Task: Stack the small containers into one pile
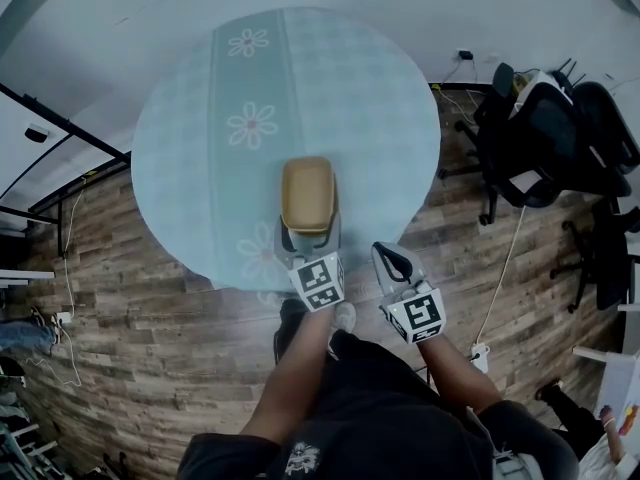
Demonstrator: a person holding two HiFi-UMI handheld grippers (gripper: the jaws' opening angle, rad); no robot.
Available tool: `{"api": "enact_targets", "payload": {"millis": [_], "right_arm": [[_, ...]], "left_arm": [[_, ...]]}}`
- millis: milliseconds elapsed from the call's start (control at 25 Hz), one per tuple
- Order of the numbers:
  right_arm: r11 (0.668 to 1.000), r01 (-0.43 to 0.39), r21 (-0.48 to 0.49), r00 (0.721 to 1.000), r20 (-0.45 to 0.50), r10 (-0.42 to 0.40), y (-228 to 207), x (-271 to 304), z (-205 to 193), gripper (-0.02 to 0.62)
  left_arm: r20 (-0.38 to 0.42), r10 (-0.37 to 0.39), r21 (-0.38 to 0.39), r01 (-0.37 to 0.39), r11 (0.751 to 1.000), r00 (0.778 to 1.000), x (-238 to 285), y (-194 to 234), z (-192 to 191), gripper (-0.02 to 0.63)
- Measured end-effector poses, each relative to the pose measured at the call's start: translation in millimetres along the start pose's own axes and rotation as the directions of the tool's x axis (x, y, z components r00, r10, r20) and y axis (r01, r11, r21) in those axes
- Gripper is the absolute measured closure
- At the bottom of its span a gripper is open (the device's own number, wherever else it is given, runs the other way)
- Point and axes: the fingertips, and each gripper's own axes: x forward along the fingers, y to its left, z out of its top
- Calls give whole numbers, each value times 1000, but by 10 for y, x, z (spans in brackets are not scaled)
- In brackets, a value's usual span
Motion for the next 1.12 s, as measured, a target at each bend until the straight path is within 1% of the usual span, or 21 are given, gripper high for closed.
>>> {"api": "enact_targets", "payload": {"millis": [120, 200, 320, 400, 480, 560, 680, 880, 1120], "right_arm": [[1000, -7, 5, 1000, 18, 7, 14, 39, -2, 594], [1000, -9, 5, 1000, 14, 9, 12, 52, 8, 594], [1000, -15, 2, 1000, -5, 15, 12, 70, 21, 594], [1000, -18, 9, 1000, 16, 18, 10, 92, 12, 594], [1000, -22, 13, 999, 24, 21, 13, 105, 6, 594], [1000, -27, 13, 999, 27, 27, 24, 115, 18, 594], [999, -35, 14, 999, 30, 35, 53, 142, 22, 594], [999, -37, 15, 999, 36, 36, 97, 182, 38, 594], [999, -40, 11, 998, 56, 40, 189, 170, 136, 594]], "left_arm": [[-6, -3, 20, 3, 1000, 1000, 16, -28, -82, 109], [-16, -5, 21, 5, 1000, 1000, 38, -59, -147, 109], [-49, -4, 10, 4, 1000, 999, 57, -101, -236, 104], [-73, 2, 7, -2, 1000, 997, 67, -103, -296, 101], [-111, 5, -13, -6, 1000, 994, 67, -94, -376, 98], [-143, -1, -36, -4, 999, 990, 56, -92, -460, 91], [-168, -23, -40, 17, 999, 985, -21, -122, -539, 89], [-159, -71, -7, 70, 998, 985, -236, -202, -535, 91], [-145, -85, 56, 94, 994, 986, -455, -163, -352, 96]]}}
